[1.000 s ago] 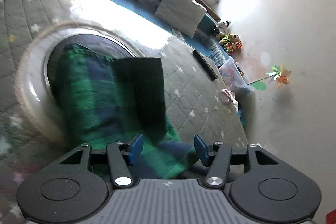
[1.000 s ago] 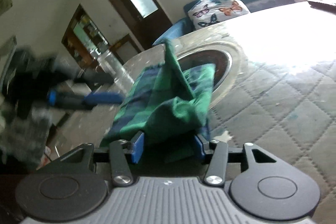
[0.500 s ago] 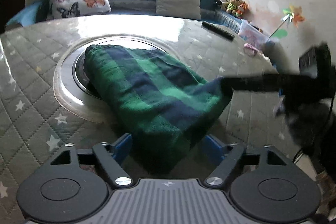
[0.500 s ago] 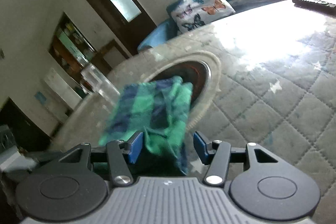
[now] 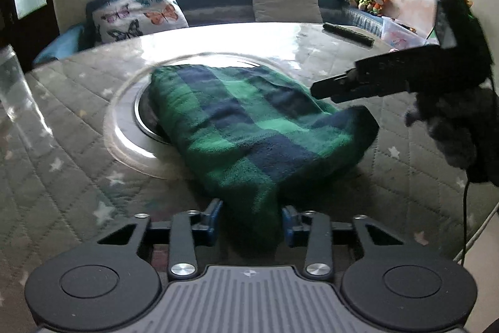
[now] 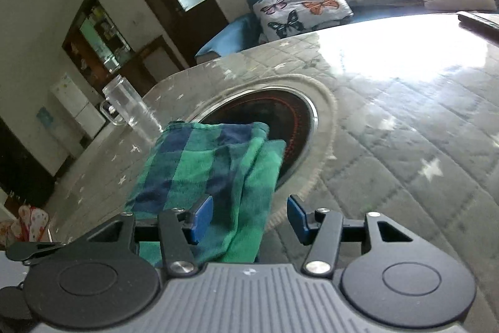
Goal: Fold clothes
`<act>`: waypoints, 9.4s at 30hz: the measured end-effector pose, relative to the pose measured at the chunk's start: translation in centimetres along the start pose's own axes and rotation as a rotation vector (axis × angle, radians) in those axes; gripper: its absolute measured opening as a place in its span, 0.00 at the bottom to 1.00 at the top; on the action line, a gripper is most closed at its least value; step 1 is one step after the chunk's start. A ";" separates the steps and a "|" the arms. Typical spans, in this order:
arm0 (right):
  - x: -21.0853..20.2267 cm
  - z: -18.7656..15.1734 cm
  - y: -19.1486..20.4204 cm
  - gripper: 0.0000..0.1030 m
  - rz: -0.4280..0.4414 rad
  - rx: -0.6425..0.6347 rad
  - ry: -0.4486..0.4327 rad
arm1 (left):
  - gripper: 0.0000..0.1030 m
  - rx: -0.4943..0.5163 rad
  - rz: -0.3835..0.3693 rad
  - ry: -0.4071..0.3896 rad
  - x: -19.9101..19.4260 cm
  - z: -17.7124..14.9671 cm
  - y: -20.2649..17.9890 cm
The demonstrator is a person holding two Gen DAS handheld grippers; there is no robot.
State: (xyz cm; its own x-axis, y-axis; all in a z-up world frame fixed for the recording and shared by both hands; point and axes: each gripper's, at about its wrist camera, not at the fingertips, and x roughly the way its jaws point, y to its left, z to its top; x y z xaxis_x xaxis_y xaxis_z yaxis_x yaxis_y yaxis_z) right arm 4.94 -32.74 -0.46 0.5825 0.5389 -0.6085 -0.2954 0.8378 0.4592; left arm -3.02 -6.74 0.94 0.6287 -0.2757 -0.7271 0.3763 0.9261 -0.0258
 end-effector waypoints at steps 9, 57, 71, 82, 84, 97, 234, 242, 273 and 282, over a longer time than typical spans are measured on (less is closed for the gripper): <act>3.6 1.5 0.8 0.46 -0.002 0.028 0.031 | 0.33 -0.009 0.034 -0.013 -0.6 -0.7 1.5; 0.1 -4.9 9.5 0.19 -0.040 -0.495 0.082 | 0.24 0.102 -0.099 -0.092 0.9 1.3 3.0; 0.4 -2.5 8.8 0.22 -0.017 -0.427 0.062 | 0.24 0.058 -0.129 -0.146 1.1 4.4 5.5; 5.9 0.8 7.8 0.22 -0.098 -0.412 0.040 | 0.23 0.043 -0.088 -0.101 7.2 7.9 8.3; 6.8 0.6 7.3 0.22 -0.120 -0.402 0.057 | 0.24 0.043 -0.091 -0.087 8.0 7.6 8.4; 6.9 2.0 6.4 0.25 -0.123 -0.376 0.033 | 0.24 0.015 -0.105 -0.125 9.1 9.6 10.2; 5.8 -0.9 4.4 0.40 -0.139 -0.013 0.049 | 0.55 -0.373 -0.139 0.013 5.2 2.8 11.4; 6.0 -0.9 4.6 0.36 -0.141 -0.017 0.059 | 0.53 -0.371 -0.145 0.022 5.6 3.0 10.9; 5.4 -2.3 5.0 0.22 -0.102 0.076 0.048 | 0.35 -0.356 -0.156 0.003 4.7 2.2 11.4; 5.2 -1.3 7.5 0.16 -0.062 0.050 0.033 | 0.23 -0.386 -0.133 -0.062 2.1 1.6 12.9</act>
State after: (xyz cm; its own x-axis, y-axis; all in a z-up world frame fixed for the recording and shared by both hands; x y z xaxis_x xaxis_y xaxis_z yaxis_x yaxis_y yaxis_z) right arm 4.72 -23.52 -1.01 0.5730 0.4896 -0.6572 -0.2213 0.8646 0.4512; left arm 4.25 4.25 0.22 0.6362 -0.4033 -0.6578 0.1812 0.9068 -0.3807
